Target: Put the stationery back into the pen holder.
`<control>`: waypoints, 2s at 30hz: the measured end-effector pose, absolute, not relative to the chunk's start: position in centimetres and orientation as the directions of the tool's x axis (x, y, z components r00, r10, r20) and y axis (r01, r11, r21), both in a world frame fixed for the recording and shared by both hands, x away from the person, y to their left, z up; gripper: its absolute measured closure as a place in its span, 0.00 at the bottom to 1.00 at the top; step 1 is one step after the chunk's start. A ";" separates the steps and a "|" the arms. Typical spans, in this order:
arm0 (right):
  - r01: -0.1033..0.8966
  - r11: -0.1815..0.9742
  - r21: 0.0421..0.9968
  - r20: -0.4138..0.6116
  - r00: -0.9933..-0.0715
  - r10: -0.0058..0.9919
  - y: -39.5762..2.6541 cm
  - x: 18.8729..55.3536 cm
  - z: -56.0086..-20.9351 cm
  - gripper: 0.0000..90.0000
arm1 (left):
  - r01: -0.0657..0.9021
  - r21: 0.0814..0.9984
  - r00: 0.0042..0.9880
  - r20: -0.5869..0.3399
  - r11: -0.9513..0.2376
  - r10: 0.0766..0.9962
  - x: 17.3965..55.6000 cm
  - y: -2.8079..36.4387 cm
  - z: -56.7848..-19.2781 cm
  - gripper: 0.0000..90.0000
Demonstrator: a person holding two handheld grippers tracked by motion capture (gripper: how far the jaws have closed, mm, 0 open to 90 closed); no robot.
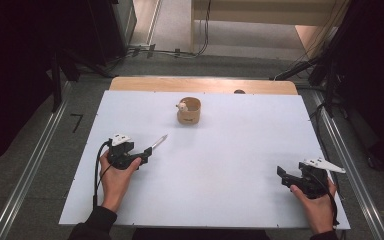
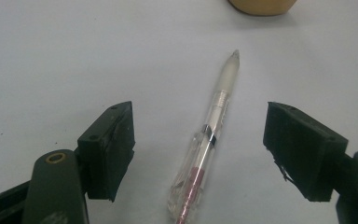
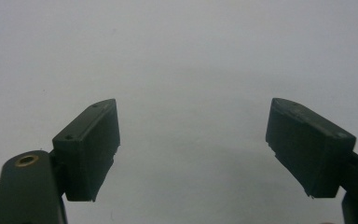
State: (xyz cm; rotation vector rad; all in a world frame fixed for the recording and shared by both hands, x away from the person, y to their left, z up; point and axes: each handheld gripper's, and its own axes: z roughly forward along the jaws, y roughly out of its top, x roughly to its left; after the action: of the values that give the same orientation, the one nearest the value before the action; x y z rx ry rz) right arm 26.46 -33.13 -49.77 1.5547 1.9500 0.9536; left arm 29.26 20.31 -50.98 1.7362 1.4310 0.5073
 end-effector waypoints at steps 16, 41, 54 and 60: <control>0.641 0.123 0.757 0.058 -0.254 0.966 -33.1 26.5 -49.9 0.18 | 0.621 0.782 0.306 -0.176 -0.056 0.935 31.0 19.0 -50.9 0.35; 0.651 0.125 0.749 0.059 -0.254 0.965 -33.1 26.7 -50.1 0.18 | 0.664 0.737 0.338 -0.148 -0.125 0.929 33.3 17.4 -51.1 0.50; 0.653 0.132 0.746 0.055 -0.258 0.965 -33.1 26.8 -50.1 0.18 | 0.676 0.716 0.365 -0.123 -0.172 0.923 34.0 17.5 -50.9 0.65; 0.656 0.133 0.743 0.053 -0.256 0.965 -33.1 26.8 -50.2 0.18 | 0.678 0.705 0.399 -0.114 -0.209 0.910 34.5 17.1 -50.6 0.70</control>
State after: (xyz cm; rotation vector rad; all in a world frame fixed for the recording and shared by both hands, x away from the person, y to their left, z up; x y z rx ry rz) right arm 26.81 -33.07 -50.19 1.5565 1.9737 0.9290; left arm 34.54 17.11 -50.61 1.9678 1.3539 0.4296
